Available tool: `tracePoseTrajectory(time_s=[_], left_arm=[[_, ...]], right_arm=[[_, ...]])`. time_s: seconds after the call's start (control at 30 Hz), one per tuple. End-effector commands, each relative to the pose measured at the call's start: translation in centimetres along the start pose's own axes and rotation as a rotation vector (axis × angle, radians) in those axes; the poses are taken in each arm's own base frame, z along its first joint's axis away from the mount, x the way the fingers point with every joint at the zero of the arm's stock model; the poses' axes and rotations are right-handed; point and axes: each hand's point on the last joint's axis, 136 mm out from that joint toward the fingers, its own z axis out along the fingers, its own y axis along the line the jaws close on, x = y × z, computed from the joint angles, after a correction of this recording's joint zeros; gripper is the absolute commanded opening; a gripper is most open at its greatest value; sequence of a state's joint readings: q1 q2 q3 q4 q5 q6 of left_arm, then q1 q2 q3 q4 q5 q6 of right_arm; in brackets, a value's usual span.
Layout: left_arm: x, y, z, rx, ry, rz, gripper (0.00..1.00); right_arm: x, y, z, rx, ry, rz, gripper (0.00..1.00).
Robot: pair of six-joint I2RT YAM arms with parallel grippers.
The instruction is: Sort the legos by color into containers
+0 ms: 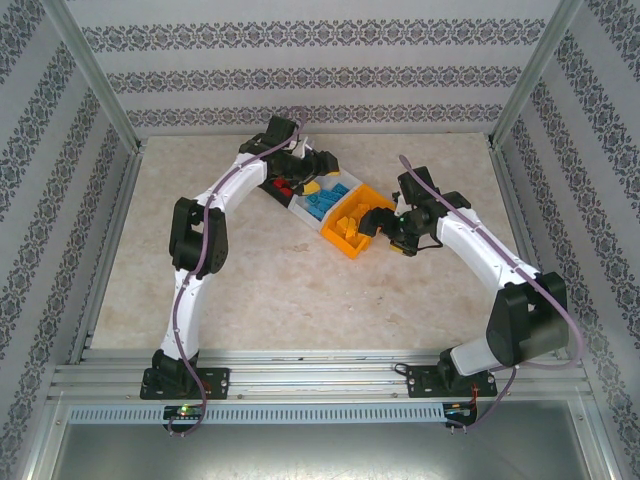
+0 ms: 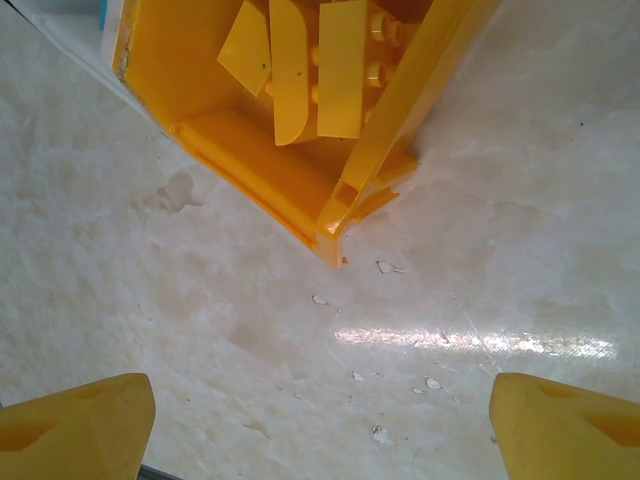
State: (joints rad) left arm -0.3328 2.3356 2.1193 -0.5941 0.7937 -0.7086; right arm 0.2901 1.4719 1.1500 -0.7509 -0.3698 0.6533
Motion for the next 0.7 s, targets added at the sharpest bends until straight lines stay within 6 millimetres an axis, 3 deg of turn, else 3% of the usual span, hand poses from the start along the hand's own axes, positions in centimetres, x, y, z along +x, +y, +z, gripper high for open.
tracePoseTrajectory(time_s=[0.0, 0.2, 0.5, 0.67], left_arm=[[-0.7, -1.4, -1.9, 0.021, -0.023, 0.045, 0.85], [-0.7, -1.7, -4.8, -0.015, -0.053, 0.096, 0.85], [-0.3, -1.4, -11.7, -0.045, -0.142, 0.112, 0.86], [1.2, -1.1, -15.3, -0.068, -0.186, 0.126, 0.87]], right_arm=[[-0.8, 0.7, -0.1, -0.006, -0.02, 0.003, 0.88], [-0.4, 1.3, 0.6, -0.008, -0.012, -0.01, 0.88], [0.1, 2.9, 1.4, -0.022, -0.016, -0.041, 0.89], [0.4, 4.1, 2.0, -0.027, -0.009, -0.071, 0.89]])
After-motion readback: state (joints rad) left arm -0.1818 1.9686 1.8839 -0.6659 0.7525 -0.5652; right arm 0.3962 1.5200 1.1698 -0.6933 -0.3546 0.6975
